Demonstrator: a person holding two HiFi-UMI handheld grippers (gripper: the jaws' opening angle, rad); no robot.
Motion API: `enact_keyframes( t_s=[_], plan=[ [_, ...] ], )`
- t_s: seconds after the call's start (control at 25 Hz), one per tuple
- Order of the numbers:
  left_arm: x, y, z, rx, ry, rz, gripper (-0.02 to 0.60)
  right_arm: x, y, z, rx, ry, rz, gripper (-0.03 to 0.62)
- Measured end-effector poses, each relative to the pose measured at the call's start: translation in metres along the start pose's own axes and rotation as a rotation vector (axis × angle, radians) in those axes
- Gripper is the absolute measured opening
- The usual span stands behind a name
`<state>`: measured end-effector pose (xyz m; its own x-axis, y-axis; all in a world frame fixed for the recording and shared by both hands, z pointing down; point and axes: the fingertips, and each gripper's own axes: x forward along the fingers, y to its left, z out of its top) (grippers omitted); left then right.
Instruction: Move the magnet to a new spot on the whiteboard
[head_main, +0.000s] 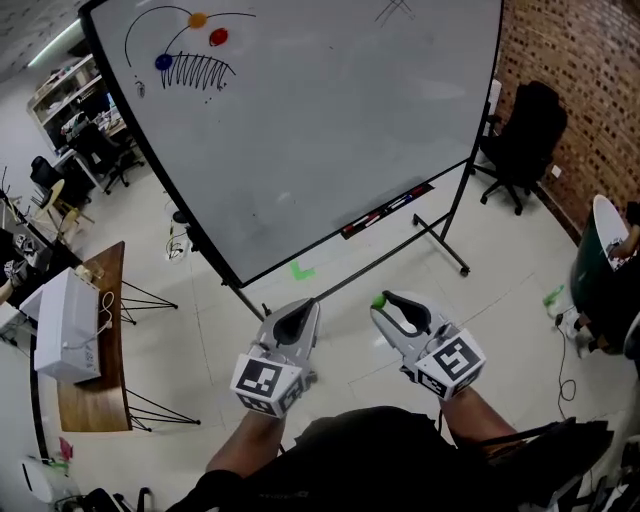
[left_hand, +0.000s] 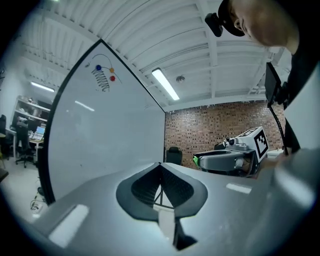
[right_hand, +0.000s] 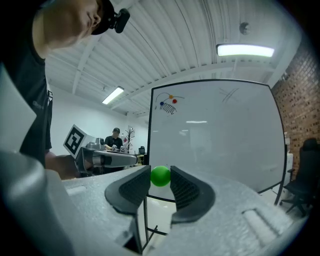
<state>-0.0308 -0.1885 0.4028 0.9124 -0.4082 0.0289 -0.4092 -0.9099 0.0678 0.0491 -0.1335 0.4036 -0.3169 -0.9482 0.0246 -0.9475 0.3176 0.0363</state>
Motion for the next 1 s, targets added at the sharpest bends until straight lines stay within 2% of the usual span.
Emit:
enact_keyframes(
  t_s=[0.24, 0.44, 0.72, 1.0],
  plan=[
    [0.073, -0.094, -0.012, 0.012, -0.012, -0.021, 0.015, -0.080, -0.071, -0.007, -0.011, 0.003, 0.003, 0.107],
    [0.108, -0.139, -0.012, 0.022, -0.009, 0.000, 0.015, -0.128, -0.110, -0.021, 0.032, 0.017, -0.001, 0.107],
    [0.146, -0.155, -0.015, 0.049, 0.046, 0.011, 0.015, -0.153, -0.151, -0.031, 0.072, 0.008, -0.027, 0.107],
    [0.213, -0.136, 0.001, 0.062, 0.036, 0.007, 0.015, -0.125, -0.220, -0.013, -0.008, -0.017, -0.053, 0.107]
  ],
)
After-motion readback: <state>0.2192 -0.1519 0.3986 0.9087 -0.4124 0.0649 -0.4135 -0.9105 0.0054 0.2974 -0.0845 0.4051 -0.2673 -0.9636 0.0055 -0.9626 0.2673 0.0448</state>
